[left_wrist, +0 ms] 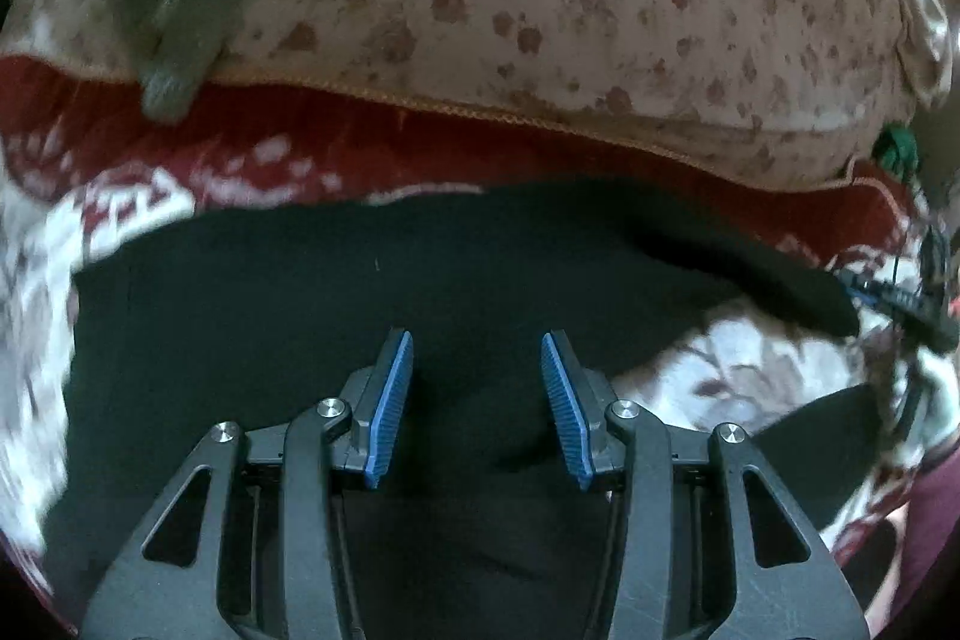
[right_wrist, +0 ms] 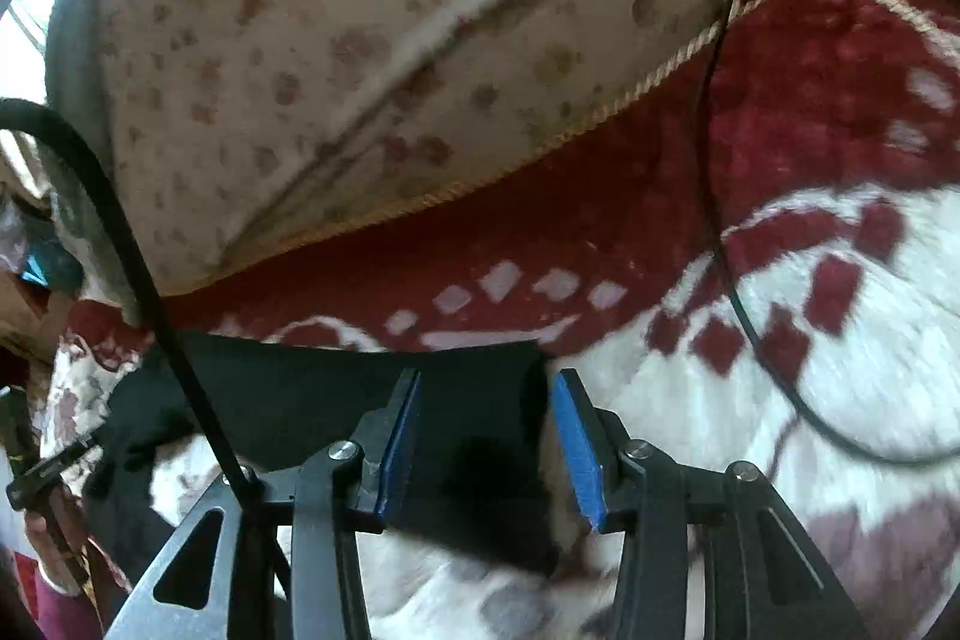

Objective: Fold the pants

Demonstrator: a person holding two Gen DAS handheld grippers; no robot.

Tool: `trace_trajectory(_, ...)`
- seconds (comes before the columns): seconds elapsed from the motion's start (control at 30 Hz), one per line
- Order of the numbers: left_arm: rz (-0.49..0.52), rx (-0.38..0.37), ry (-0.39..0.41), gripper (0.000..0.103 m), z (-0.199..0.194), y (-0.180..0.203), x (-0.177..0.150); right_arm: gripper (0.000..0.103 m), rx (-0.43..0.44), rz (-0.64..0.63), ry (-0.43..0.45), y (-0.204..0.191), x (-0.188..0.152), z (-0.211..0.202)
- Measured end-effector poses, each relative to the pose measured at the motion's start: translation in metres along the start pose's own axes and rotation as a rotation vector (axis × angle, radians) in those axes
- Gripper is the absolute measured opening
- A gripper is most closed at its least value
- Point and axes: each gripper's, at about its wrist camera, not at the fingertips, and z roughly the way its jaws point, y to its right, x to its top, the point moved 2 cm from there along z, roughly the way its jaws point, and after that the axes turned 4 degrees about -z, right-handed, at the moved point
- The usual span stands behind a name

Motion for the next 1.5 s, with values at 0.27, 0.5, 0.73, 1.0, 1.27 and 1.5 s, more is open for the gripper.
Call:
trace_trajectory(0.27,0.094,-0.055,-0.05,0.044,0.033,0.003,0.034,0.05,0.037,0.012,-0.044,0.01,0.003,0.026)
trace_trajectory(0.5,0.132,-0.124,-0.043,0.044,0.045,0.002,0.057,0.054,0.033,-0.038,-0.059,0.002,0.009,0.034)
trace_trajectory(0.73,0.259,-0.096,-0.176,0.044,0.082,0.011,0.059,0.035,0.019,-0.128,-0.019,-0.01,0.007,0.04)
trace_trajectory(1.0,0.478,0.011,-0.087,0.01,0.088,0.039,0.044,0.007,0.005,-0.228,0.009,-0.029,0.009,0.044)
trace_trajectory(1.27,0.404,0.056,-0.001,0.004,0.055,0.035,0.048,0.006,0.012,-0.256,0.137,-0.05,0.024,0.001)
trace_trajectory(1.5,0.385,0.039,0.096,0.004,-0.012,0.041,0.033,0.006,0.069,-0.256,0.261,-0.062,0.022,-0.062)
